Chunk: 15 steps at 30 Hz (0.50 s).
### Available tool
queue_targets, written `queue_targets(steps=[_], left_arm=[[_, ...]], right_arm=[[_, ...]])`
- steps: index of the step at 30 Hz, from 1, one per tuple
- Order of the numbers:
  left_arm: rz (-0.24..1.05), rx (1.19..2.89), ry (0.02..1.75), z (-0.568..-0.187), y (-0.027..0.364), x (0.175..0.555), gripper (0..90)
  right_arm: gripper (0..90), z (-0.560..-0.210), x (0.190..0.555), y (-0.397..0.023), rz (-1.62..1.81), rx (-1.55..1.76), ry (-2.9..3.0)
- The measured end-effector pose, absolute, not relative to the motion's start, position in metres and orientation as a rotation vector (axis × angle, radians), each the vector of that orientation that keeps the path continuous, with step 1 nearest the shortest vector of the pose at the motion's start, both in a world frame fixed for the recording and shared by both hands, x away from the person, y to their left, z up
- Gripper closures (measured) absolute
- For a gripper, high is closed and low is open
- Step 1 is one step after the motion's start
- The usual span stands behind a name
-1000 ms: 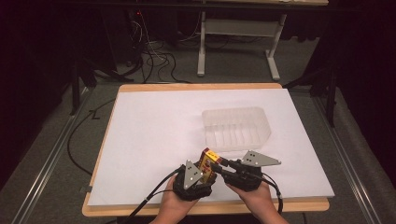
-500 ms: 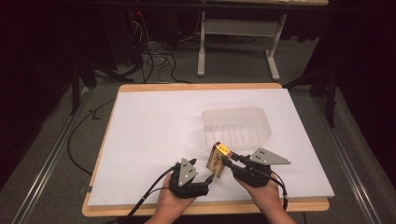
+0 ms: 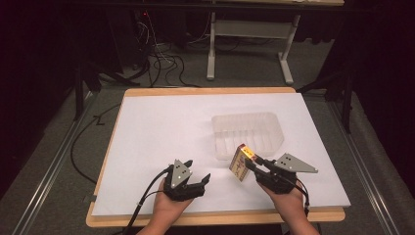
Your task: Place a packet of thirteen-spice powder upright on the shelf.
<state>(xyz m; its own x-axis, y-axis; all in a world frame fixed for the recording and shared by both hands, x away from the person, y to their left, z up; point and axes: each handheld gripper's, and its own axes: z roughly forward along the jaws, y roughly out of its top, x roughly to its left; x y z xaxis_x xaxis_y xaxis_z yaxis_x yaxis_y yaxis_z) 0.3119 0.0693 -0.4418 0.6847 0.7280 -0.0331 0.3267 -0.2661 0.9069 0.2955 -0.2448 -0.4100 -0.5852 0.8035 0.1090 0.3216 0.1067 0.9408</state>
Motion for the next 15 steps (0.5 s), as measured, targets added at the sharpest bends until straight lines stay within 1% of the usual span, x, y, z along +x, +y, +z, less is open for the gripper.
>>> queue_targets(steps=[10,15], left_arm=[[0.544,1.829,0.895,-0.433,0.1,0.322,26.3],[0.565,1.819,0.908,-0.43,0.108,0.324,24.8]], right_arm=[[68.6,-0.405,0.29,-0.27,1.424,1.114,1.849],[68.6,-0.4,0.286,-0.289,1.408,1.121,1.767]])
